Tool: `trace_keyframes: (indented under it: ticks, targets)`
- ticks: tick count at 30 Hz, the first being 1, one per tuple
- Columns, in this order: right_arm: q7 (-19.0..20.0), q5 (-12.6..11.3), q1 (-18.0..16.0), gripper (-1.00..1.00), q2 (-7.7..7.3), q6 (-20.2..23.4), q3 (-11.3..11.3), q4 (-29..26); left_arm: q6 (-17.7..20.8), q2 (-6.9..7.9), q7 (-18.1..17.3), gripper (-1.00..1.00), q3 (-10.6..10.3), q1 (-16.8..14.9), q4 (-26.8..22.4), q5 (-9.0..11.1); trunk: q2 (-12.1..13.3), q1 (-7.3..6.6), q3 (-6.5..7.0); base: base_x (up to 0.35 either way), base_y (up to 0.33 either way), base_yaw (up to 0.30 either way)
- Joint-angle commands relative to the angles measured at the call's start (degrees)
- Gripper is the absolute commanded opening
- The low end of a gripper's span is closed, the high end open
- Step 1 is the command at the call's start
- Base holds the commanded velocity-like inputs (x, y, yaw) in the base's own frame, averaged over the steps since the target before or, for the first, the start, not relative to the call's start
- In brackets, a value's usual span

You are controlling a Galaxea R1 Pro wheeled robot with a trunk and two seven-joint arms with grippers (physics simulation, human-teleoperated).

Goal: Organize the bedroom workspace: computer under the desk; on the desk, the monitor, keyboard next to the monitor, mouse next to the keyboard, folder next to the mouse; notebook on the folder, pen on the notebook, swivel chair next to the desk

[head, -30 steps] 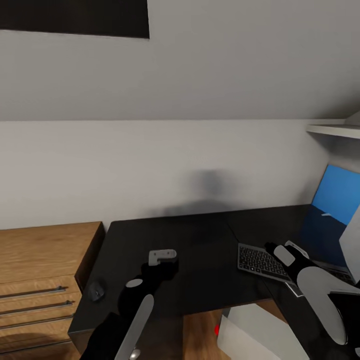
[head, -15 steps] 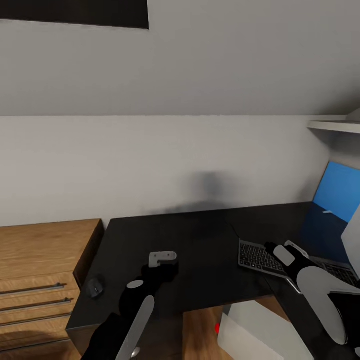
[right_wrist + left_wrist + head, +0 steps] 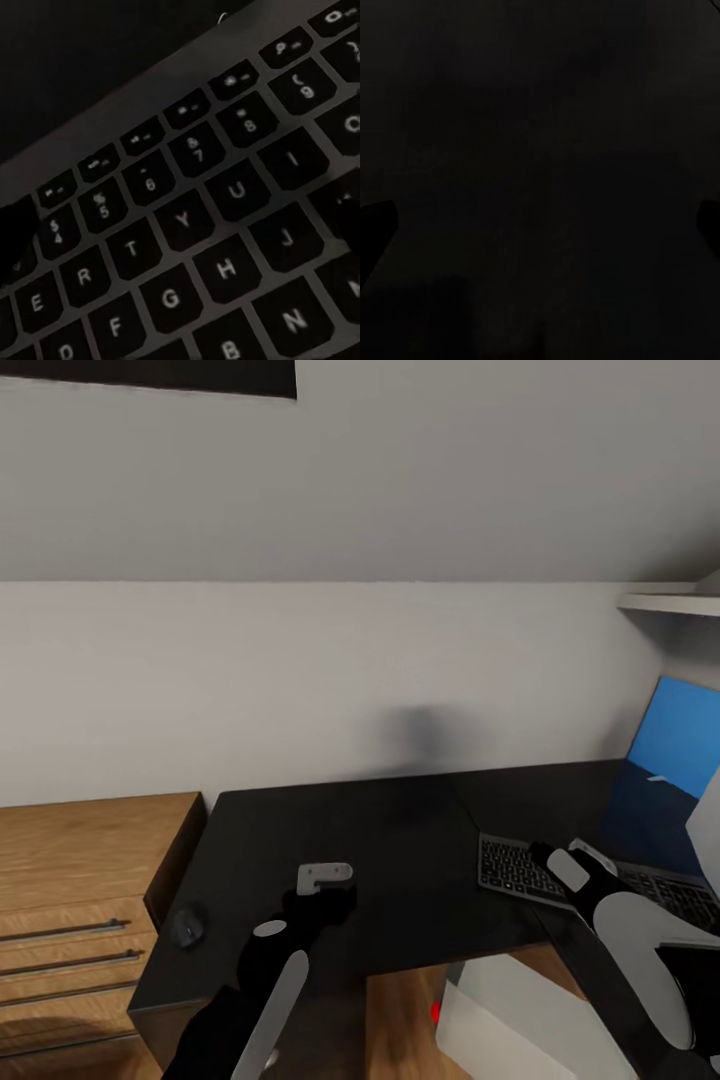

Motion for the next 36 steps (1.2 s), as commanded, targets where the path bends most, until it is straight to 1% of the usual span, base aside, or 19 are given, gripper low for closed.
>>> trace_keyframes:
  ticks: [1, 8, 21, 36]
  targets:
    - [-0.39, -0.57, 0.04, 1.00, -0.02, 0.42, -0.49, 0.22, 0.13, 0.01, 0.56, 1.00, -0.06, -0.05, -0.07, 0.60, -0.44, 0.23, -0.26, 0.000, 0.000, 0.000]
    - [-0.38, -0.57, 0.05, 1.00, -0.02, 0.42, -0.52, 0.22, 0.13, 0.01, 0.55, 1.00, -0.06, -0.05, -0.07, 0.69, -3.24, 1.77, -1.52, 0.000, 0.000, 0.000]
    - [-0.39, -0.57, 0.05, 1.00, -0.02, 0.42, -0.47, 0.24, 0.13, 0.01, 0.53, 1.00, -0.06, -0.05, -0.07, 0.77, -3.24, 1.77, -1.52, 0.000, 0.000, 0.021]
    - [-0.38, -0.57, 0.05, 1.00, -0.02, 0.42, -0.46, 0.41, 0.13, 0.09, 0.55, 1.00, 0.16, -0.05, -0.07, 0.63, -3.24, 1.77, -1.52, 0.000, 0.000, 0.241]
